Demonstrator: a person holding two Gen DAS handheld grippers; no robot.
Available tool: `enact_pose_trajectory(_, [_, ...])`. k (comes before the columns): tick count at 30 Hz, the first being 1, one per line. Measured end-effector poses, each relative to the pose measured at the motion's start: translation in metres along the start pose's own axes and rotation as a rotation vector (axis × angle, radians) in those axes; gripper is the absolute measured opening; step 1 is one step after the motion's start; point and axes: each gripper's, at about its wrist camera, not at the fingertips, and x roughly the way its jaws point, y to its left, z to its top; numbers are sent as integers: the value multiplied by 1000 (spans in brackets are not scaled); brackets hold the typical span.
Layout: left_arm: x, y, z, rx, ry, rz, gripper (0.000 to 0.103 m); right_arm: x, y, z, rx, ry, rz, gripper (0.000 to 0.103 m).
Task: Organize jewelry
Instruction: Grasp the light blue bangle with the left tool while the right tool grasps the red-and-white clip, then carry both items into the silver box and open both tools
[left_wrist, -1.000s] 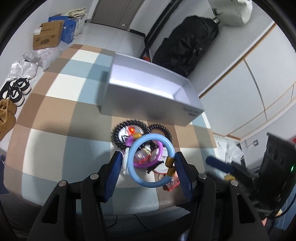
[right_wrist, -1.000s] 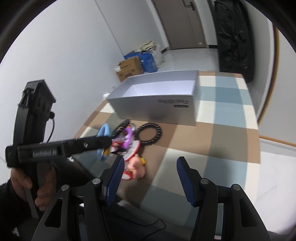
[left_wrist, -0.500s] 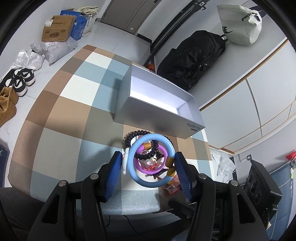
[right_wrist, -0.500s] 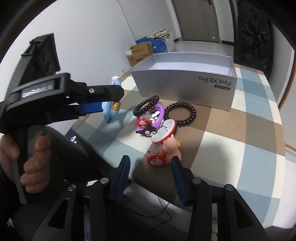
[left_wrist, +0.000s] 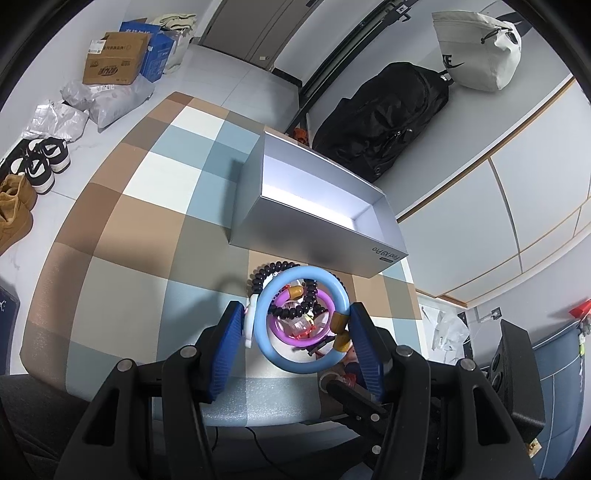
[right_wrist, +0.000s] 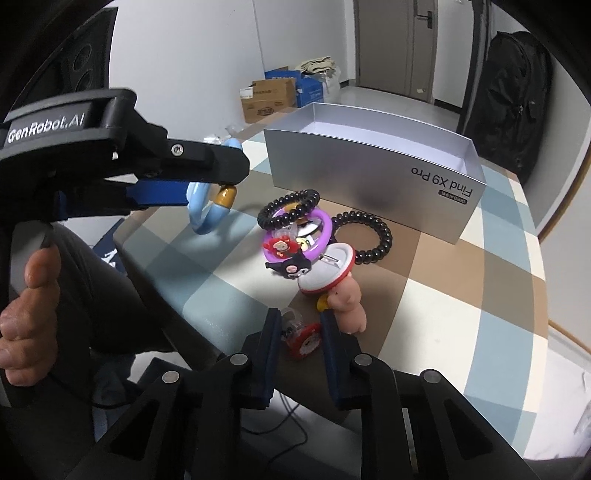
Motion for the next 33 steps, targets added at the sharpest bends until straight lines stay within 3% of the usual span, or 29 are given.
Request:
enact_pose_trajectory(9, [0,-4,-2,32,2,15,52,-9,1,-2,-1,-29,22,20])
enact_pose_trajectory(21, [-6,-10,-2,58,-38,67,52,-34,-29,11,145,-131,90,20])
enact_pose_trajectory(33, [-6,-50,26,182,-86,143,52,-60,-75,53,275,-247,123,20])
